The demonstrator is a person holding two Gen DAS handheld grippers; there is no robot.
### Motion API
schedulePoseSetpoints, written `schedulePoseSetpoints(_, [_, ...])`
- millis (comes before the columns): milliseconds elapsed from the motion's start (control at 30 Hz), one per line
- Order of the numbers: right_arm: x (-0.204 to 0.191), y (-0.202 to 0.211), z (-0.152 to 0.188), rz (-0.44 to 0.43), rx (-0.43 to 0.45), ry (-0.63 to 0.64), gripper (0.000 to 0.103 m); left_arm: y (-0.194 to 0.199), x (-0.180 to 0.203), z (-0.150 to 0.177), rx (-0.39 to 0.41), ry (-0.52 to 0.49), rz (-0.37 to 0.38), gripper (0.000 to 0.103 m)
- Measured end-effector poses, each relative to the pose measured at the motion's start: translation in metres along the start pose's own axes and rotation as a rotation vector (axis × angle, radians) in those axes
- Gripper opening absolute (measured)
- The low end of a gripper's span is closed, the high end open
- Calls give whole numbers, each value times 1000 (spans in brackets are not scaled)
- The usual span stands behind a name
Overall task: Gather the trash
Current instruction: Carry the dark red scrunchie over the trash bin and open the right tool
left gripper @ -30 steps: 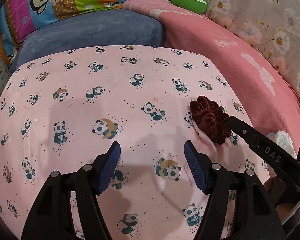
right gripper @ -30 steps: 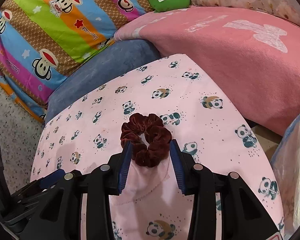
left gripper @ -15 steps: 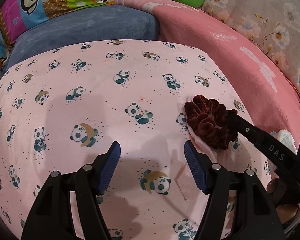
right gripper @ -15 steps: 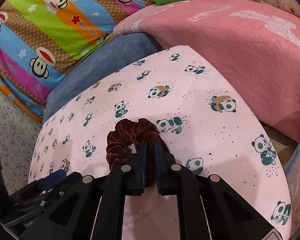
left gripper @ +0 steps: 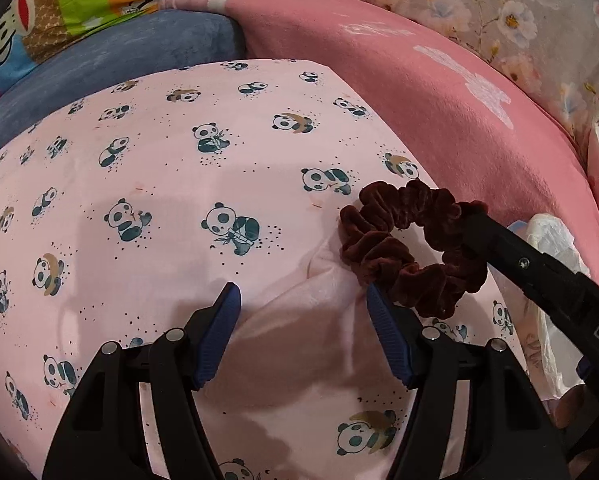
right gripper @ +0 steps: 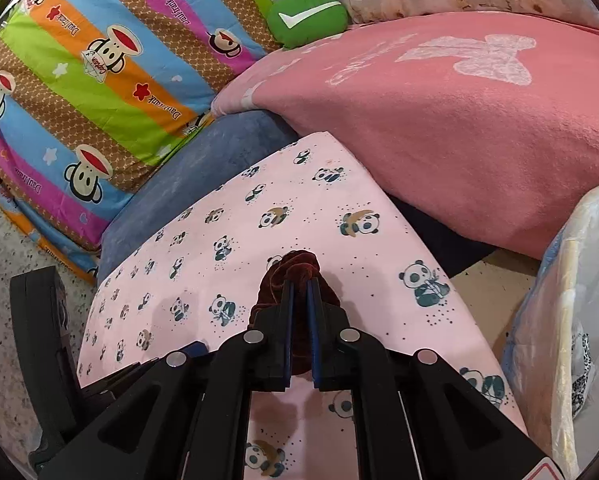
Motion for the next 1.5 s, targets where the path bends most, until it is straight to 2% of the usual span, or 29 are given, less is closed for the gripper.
schedulePoseSetpoints(67, [4, 2, -1, 3, -2, -9, 8, 1, 4, 2, 2, -14, -1, 56])
schedulePoseSetpoints(167, [16, 13, -3, -6, 2, -30, 8, 3, 8, 4, 0, -34, -6, 36])
schedulePoseSetpoints(200, [19, 13, 0, -9, 3, -38, 8, 3, 8, 6, -2, -40, -4, 27])
schedulePoseSetpoints(300, [27, 14, 8, -9, 4, -47, 8, 5, 11, 10, -11, -43, 5, 11])
schedulePoseSetpoints(400, [29, 23, 12, -14, 8, -51, 8, 9, 14, 15, -19, -41, 10, 7])
schedulePoseSetpoints(733, [28, 61, 18, -27, 92, -51, 8, 37, 24, 19, 6, -41, 1, 7])
schedulePoseSetpoints(967, [27, 102, 10, -19, 155, -45, 8, 64, 44, 17, 48, -66, 8, 7])
schedulePoseSetpoints(1500, [69, 203, 8, 51, 282, -99, 8, 109, 134, 9, 128, -194, 100, 7])
Point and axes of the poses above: each gripper's, at about its wrist camera, not at the fingertips, and y roughly against the way its jaws point, x to its right, z to its underside, the point moved 3 cm from there along -y, roughly the way its jaws point, and after that the axes turned 9 degrees about -z, right-handed, at the moved point
